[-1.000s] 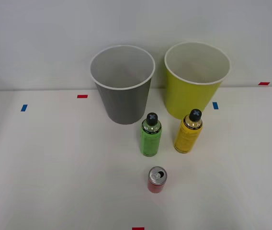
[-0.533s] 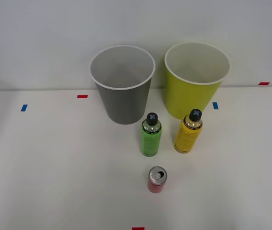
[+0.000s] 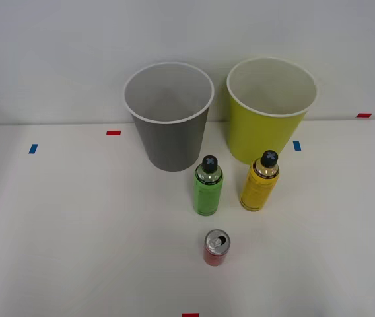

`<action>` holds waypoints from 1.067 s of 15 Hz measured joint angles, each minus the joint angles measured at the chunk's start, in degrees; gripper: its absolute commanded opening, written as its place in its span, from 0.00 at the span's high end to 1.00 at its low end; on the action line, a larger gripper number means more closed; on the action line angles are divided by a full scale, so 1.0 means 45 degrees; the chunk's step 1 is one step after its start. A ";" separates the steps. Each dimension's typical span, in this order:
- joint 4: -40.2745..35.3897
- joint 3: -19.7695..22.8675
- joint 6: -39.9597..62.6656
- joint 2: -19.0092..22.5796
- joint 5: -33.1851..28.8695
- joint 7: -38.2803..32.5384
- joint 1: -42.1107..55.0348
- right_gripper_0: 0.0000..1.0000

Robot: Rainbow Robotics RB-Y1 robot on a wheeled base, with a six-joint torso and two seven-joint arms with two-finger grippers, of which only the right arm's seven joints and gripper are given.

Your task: Put cans in the gray bin, plastic bottles in the light green bin

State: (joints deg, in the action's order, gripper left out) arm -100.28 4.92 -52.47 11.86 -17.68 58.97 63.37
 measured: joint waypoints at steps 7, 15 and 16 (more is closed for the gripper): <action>0.0000 0.0000 0.0000 0.0001 0.0001 0.0000 0.0000 0.00; -0.0001 0.0000 0.0000 0.0001 0.0002 0.0000 0.0000 0.00; -0.0001 0.0000 0.0000 0.0001 0.0002 0.0001 0.0000 0.00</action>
State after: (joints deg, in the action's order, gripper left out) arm -100.28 4.92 -52.47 11.86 -17.67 58.97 63.37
